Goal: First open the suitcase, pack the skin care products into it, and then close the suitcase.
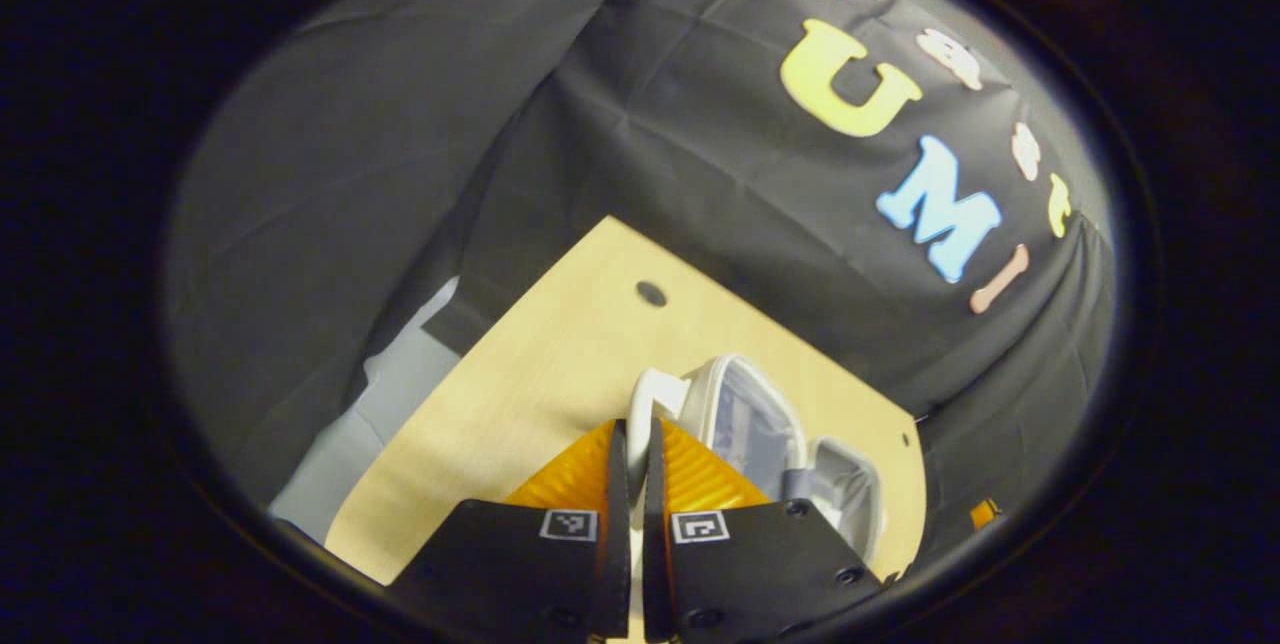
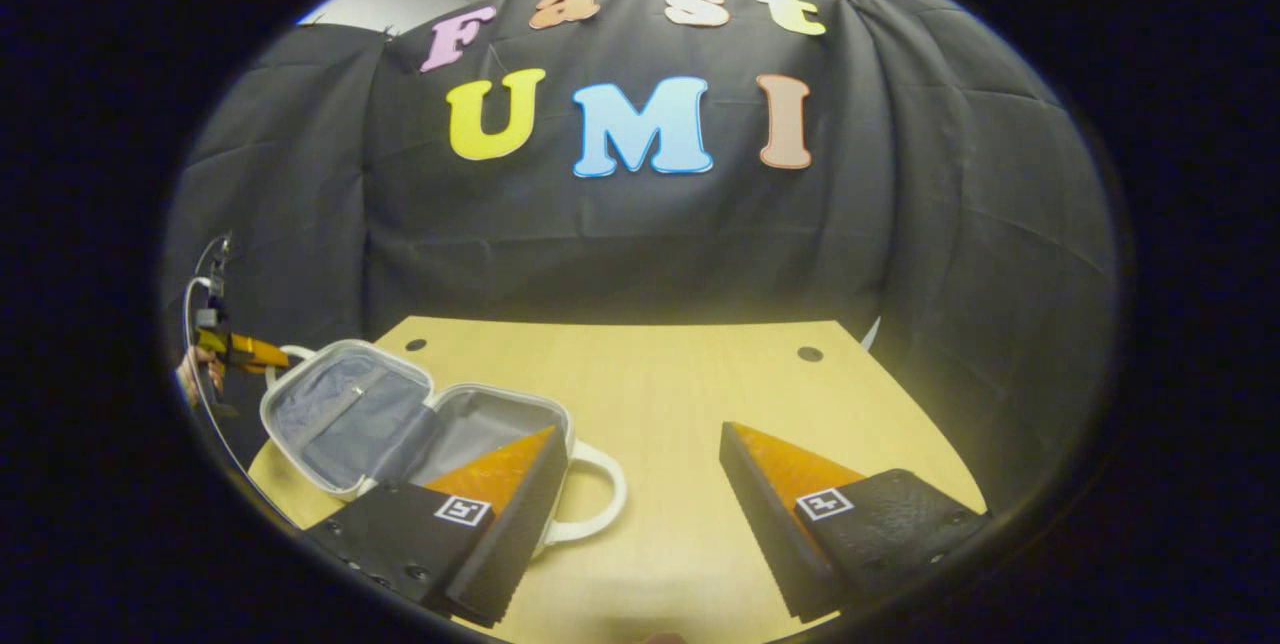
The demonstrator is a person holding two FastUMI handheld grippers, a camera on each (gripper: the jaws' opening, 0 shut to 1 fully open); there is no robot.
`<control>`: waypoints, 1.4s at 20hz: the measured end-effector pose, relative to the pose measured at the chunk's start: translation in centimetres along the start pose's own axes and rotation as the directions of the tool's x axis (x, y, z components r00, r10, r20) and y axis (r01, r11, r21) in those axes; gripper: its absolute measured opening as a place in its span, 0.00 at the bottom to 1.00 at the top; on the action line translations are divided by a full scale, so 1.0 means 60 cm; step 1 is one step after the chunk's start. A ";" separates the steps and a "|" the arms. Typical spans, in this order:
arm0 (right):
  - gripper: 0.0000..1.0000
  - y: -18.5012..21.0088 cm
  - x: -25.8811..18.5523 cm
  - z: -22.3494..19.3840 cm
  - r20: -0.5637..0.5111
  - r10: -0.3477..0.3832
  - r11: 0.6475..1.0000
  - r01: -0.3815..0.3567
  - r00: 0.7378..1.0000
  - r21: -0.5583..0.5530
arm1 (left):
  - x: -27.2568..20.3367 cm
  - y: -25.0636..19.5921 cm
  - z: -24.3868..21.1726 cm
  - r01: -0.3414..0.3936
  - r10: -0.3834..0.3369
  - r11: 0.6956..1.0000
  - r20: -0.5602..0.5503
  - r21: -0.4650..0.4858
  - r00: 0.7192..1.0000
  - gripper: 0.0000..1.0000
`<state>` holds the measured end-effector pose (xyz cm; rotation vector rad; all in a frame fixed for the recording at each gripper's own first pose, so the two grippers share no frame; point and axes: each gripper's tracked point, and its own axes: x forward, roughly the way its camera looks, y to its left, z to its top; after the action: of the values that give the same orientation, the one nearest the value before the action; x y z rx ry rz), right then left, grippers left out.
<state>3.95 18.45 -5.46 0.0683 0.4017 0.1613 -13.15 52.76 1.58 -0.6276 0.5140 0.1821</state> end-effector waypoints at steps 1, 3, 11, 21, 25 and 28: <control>0.95 -0.006 0.002 0.002 0.008 0.011 1.000 -0.011 1.000 0.003 | -0.019 -0.054 0.017 0.032 -0.032 0.999 0.029 0.005 0.999 0.13; 0.95 -0.026 0.002 0.010 0.027 0.027 1.000 -0.027 0.999 0.004 | -0.045 -0.150 0.025 0.070 -0.072 0.997 0.062 0.032 0.995 0.13; 0.94 -0.117 0.000 0.020 0.074 0.085 0.996 -0.082 0.994 -0.040 | -0.059 -0.474 -0.089 0.142 -0.157 0.969 0.063 0.201 0.986 0.13; 0.94 -0.185 -0.001 0.028 0.121 0.202 0.977 -0.192 0.972 -0.094 | 0.076 -0.691 -0.481 0.200 -0.163 0.924 -0.138 0.325 0.977 0.13; 0.94 -0.216 0.002 0.013 0.098 0.205 0.976 -0.196 0.974 -0.090 | 0.141 -0.682 -0.585 0.149 -0.086 0.925 -0.188 0.350 0.978 0.13; 0.94 -0.238 0.011 0.020 0.095 0.170 0.984 -0.164 0.981 -0.071 | 0.165 -0.676 -0.624 0.124 -0.038 0.907 -0.214 0.403 0.976 0.13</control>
<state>7.04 4.44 -6.02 0.0482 0.2897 0.3349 -6.98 -2.09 -8.44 -0.2486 0.6976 -0.0735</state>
